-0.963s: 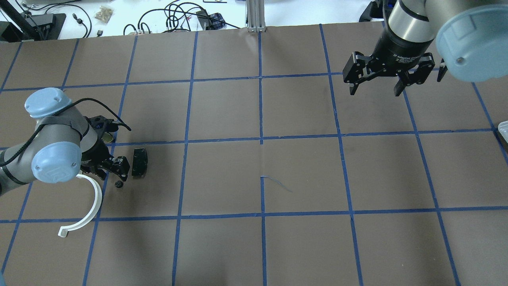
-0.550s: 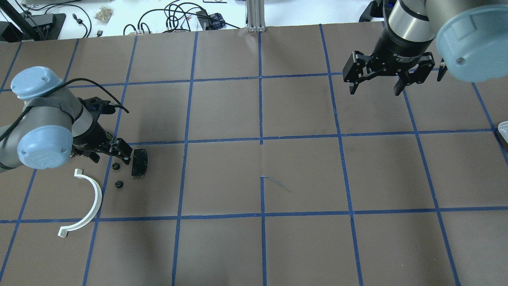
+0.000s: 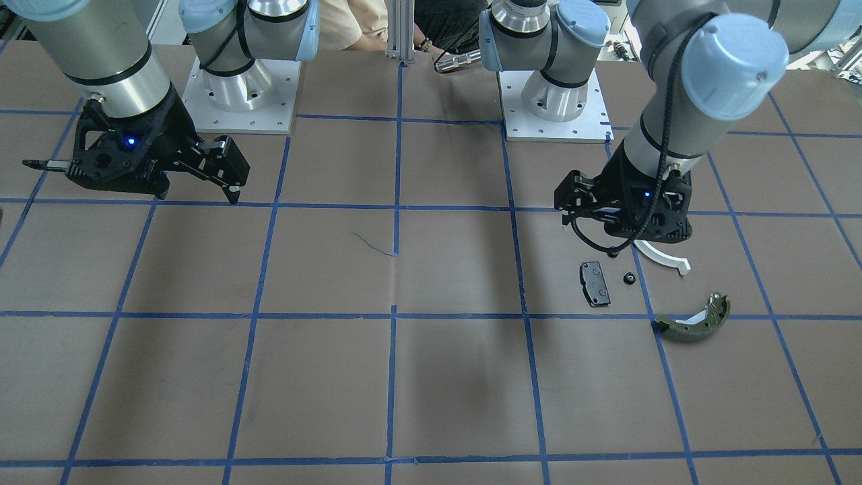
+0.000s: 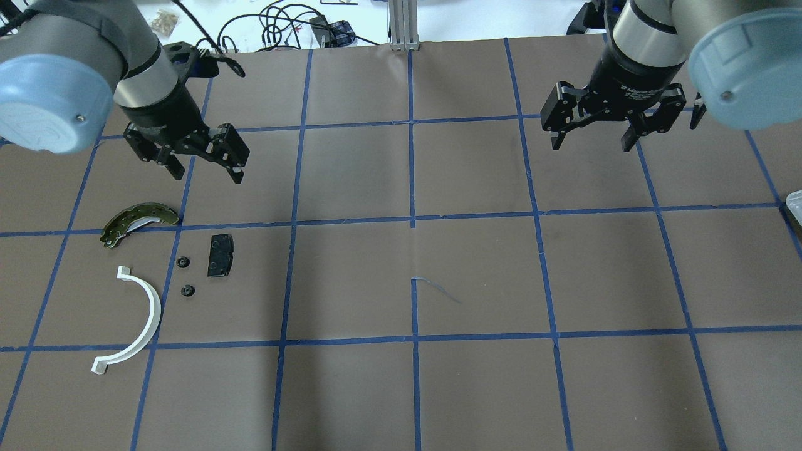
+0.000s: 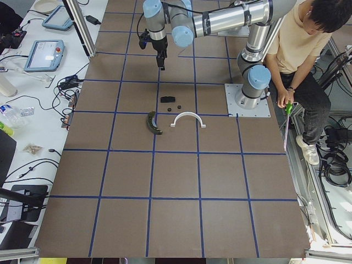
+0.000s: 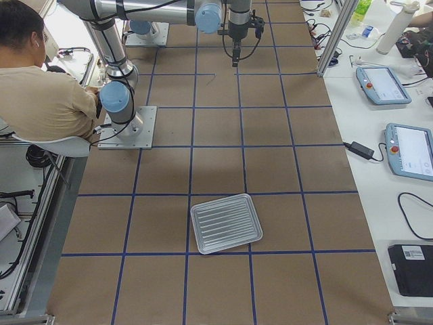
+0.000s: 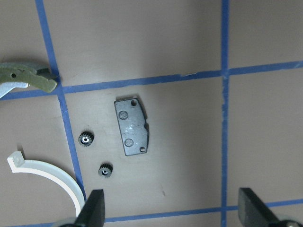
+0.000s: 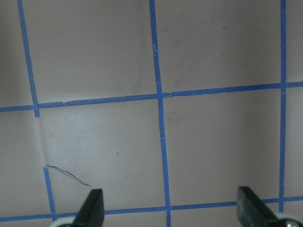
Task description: Place bearing gear from tray to pile
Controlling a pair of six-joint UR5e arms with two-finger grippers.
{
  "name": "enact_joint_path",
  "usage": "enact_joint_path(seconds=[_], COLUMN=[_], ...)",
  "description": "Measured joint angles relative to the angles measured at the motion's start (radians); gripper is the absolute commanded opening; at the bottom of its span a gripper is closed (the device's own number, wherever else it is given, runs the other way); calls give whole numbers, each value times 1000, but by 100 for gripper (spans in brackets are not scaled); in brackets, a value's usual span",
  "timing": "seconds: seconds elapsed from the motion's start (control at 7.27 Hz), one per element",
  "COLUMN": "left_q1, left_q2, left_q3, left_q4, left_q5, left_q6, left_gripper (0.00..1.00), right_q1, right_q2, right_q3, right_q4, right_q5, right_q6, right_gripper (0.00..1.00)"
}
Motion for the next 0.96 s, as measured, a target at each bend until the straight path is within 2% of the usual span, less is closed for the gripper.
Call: enact_joint_path(seconds=[0.28, 0.96], left_q1=[-66, -83], left_q2=[36, 89], left_q3=[48, 69], left_q4=[-9, -108], left_q5=[7, 11], left_q6=[-40, -130], left_gripper=[100, 100], right_q1=[-1, 2], right_q2=[-1, -7], right_q3=[-2, -9], right_q4=[3, 2], right_q5=[-1, 2], right_q6=[1, 2], right_gripper=[100, 100])
